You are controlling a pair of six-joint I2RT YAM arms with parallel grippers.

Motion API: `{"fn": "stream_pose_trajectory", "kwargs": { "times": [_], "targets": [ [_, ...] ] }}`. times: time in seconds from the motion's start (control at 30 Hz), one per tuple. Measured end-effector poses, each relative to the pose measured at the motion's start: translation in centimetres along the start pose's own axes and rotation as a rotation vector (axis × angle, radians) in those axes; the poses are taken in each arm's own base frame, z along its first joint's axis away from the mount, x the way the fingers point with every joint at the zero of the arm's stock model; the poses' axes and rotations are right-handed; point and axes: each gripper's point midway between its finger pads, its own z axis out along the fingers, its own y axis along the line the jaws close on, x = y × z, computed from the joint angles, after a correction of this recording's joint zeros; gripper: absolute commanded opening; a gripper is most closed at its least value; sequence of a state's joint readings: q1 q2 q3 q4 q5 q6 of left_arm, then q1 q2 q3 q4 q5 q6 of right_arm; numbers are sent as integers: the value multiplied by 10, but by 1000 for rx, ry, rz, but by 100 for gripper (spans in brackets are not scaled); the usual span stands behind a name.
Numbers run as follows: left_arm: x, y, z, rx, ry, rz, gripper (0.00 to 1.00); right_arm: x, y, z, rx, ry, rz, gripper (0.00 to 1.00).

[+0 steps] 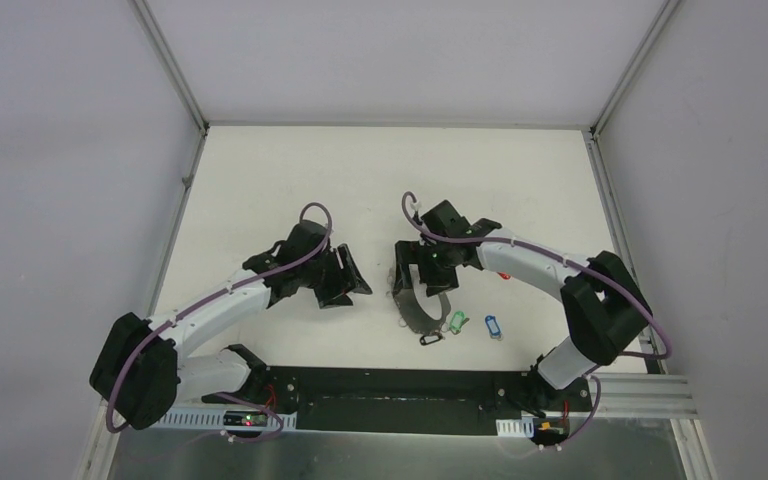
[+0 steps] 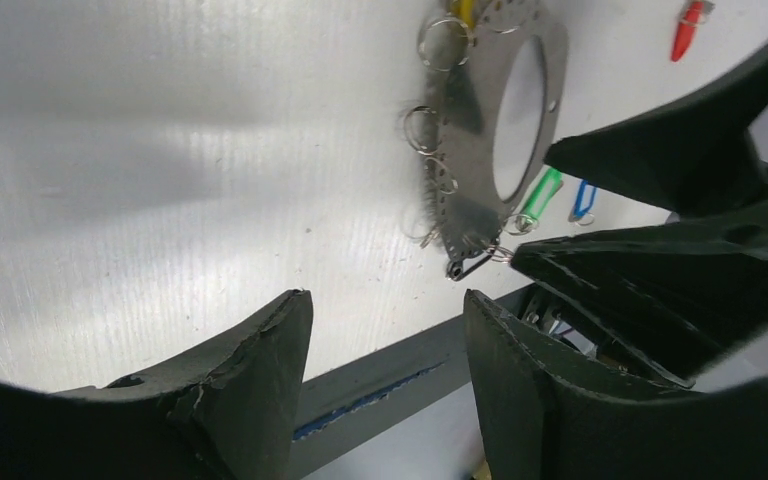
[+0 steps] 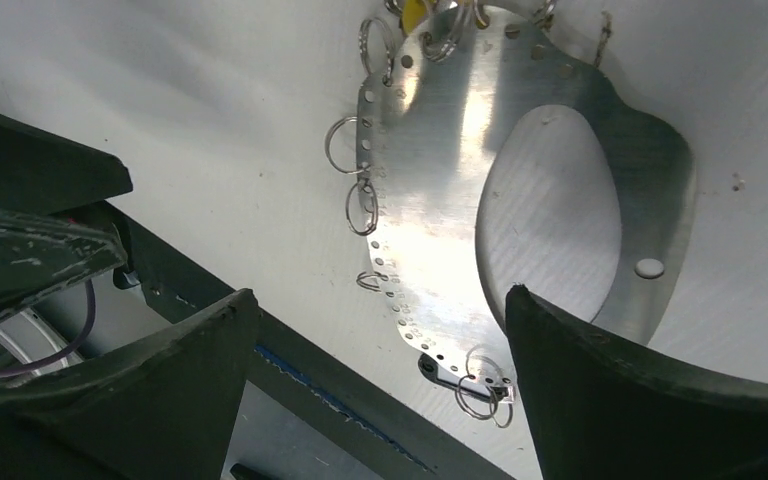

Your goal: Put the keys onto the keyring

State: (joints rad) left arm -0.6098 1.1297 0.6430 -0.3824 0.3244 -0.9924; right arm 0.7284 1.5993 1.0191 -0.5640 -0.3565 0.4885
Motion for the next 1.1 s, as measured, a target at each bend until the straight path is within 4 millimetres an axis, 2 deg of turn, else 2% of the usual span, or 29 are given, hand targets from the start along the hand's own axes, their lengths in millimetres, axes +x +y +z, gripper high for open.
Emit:
{"fn": "stream_pose_trajectory", "kwargs": {
  "times": [0.13, 0.27, 0.43, 0.5, 0.63, 0.73, 1.1],
  "targets": [
    [7, 9, 12, -38, 38, -34, 56, 0, -13, -5, 7, -8, 36, 94],
    [15, 11, 21, -58, 77, -41, 56, -4, -38, -14, 33, -26, 107, 94],
    [14, 1, 24, -45, 80, -28, 54, -13, -70, -26, 74, -56, 187, 94],
    [11, -4, 24, -32, 74, -24, 53, -12, -76, -27, 84, -48, 200, 94],
    [10, -5, 24, -28, 71, -22, 52, -2, -77, -19, 71, 3, 207, 93],
    [10, -5, 24, -28, 71, -22, 50, 15, -75, -11, 52, 69, 228, 92],
    [24, 5, 42, -86, 135, 7, 41, 52, -27, 3, -161, 196, 289, 88]
  ]
}}
